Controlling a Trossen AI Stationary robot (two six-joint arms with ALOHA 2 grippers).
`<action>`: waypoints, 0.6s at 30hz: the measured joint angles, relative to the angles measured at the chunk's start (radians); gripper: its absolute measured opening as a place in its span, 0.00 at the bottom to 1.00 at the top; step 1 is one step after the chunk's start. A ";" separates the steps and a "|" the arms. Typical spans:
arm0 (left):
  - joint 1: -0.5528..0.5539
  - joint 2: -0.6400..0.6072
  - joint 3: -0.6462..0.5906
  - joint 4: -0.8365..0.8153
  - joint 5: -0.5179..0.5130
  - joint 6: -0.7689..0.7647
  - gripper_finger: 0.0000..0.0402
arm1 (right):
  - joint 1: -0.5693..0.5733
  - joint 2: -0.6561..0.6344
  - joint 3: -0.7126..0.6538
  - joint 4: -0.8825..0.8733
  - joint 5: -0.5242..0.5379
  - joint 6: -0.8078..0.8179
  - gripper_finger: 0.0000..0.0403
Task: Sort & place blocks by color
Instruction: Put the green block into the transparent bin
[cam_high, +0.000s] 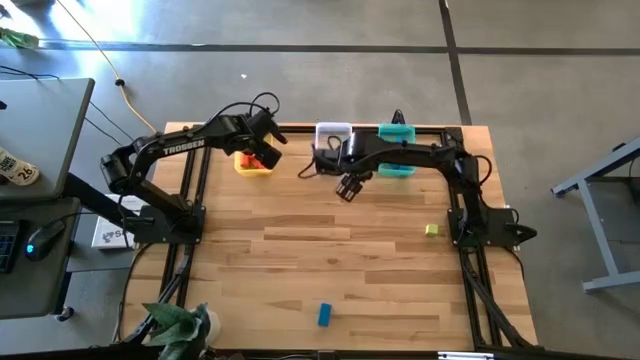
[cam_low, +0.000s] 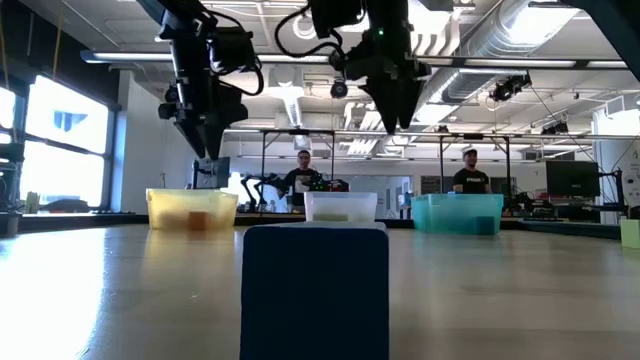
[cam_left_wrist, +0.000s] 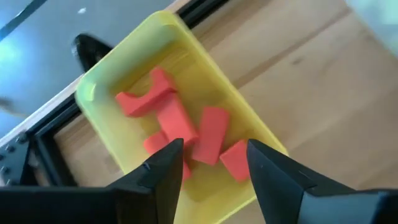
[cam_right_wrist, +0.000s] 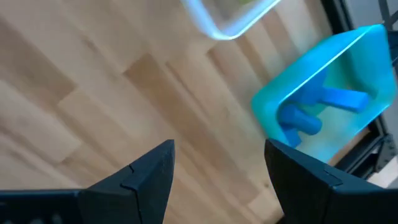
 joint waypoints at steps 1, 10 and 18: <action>-0.004 -0.003 0.000 0.005 0.013 0.017 0.41 | 0.014 0.000 0.000 -0.001 -0.002 0.012 0.59; -0.041 -0.030 0.000 0.068 0.140 0.117 0.41 | 0.131 0.000 0.000 0.000 0.010 0.148 0.59; -0.090 -0.041 0.000 0.118 0.212 0.172 0.41 | 0.210 0.000 -0.001 0.001 0.011 0.360 0.59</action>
